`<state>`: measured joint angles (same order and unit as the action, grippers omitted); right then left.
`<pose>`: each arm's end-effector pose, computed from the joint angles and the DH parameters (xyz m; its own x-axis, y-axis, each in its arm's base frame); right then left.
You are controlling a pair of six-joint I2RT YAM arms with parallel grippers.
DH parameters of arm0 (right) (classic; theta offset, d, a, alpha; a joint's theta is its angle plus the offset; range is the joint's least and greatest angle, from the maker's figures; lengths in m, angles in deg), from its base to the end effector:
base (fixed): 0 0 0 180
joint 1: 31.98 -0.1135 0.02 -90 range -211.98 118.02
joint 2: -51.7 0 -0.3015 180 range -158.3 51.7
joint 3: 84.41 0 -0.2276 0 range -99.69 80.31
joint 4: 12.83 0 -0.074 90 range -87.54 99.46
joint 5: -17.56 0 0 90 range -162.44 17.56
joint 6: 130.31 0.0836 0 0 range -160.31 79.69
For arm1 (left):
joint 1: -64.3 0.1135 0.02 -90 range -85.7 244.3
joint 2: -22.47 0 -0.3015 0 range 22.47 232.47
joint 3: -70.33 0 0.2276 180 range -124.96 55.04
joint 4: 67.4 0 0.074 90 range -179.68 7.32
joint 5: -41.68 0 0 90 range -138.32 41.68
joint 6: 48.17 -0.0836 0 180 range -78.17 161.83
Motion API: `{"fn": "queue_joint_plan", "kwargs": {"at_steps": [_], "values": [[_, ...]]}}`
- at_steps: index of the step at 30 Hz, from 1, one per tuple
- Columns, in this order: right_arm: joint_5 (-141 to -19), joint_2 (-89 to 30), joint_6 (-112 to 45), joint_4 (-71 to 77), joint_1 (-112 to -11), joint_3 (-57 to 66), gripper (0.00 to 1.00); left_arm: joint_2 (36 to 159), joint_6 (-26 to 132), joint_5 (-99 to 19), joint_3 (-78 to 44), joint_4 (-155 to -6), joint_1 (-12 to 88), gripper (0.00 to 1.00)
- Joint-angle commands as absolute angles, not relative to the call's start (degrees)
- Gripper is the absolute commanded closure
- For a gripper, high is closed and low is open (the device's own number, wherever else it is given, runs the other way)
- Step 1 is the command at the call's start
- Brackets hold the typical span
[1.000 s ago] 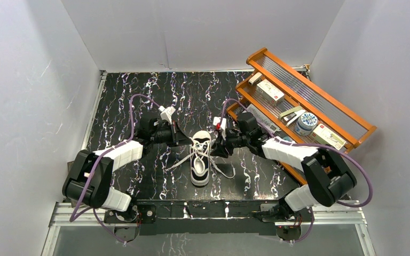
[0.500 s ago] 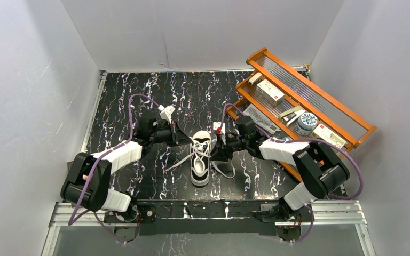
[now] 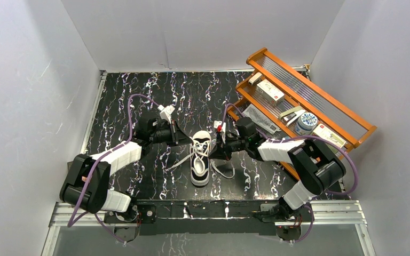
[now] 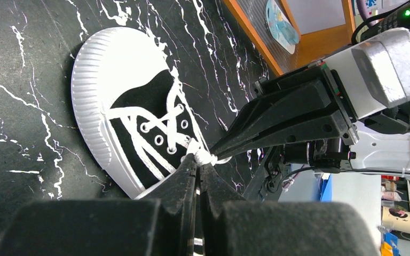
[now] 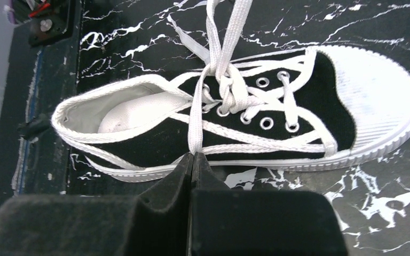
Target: Tie the shoes
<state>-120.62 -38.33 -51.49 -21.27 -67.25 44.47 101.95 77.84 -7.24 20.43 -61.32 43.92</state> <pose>0.2164 0.2293 0.2063 -0.2298 -0.3209 -0.9188 -0.9725 0.1134 0.2036 0.2513 -0.1520 0.2429 -0.7888 -0.1797 -0.5878 0.4495 0.4835 -0.7511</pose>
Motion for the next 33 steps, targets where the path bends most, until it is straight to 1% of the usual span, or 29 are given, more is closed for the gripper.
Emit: {"fn": "queue_joint_plan", "kwargs": {"at_steps": [1,2,6,8,12,14,16,17,19,23,27,33], "values": [[-122.0,-35.7,-45.0,-28.4,-67.2,46.2,0.98,98.5,78.3,-5.5,21.0,-61.0,43.7,1.0],[-121.7,-35.4,-44.3,-28.5,-67.2,46.4,1.0,98.2,78.3,-5.5,21.1,-61.0,43.7,1.0],[-119.6,-34.8,-40.9,-30.4,-67.4,47.5,1.0,96.5,78.6,-5.3,22.0,-62.1,43.7,1.0],[-118.1,-34.5,-36.8,-29.8,-67.6,46.6,1.0,94.9,78.6,-5.0,22.3,-63.2,43.7,1.0],[-115.5,-34.9,-27.6,-22.8,-68.3,41.5,1.0,90.2,79.0,-5.4,24.0,-66.6,43.6,1.0],[-113.4,-34.9,-20.2,-20.4,-68.5,40.1,1.0,89.0,79.6,-4.6,25.2,-67.6,43.5,1.0],[-110.7,-35.2,-13.2,-18.6,-68.9,39.0,1.0,88.4,81.5,-3.3,26.8,-66.5,43.3,1.0],[-109.0,-36.2,-8.0,-14.8,-69.3,37.3,1.0,88.0,83.2,-2.3,28.4,-65.3,43.3,1.0],[-106.4,-37.3,-4.7,-10.2,-69.4,35.1,1.0,87.3,84.3,-2.2,29.8,-65.4,43.2,1.0],[-103.2,-37.3,-3.5,-6.2,-69.4,34.5,1.0,85.9,84.7,-3.3,31.7,-67.7,43.0,1.0],[-106.0,-38.0,-3.4,-6.8,-69.5,34.5,1.0,86.2,85.8,-4.1,32.5,-69.7,42.9,1.0],[-106.3,-38.7,-4.2,-5.5,-69.5,33.2,1.0,86.1,89.3,-5.0,33.7,-71.4,41.5,1.0]]}}
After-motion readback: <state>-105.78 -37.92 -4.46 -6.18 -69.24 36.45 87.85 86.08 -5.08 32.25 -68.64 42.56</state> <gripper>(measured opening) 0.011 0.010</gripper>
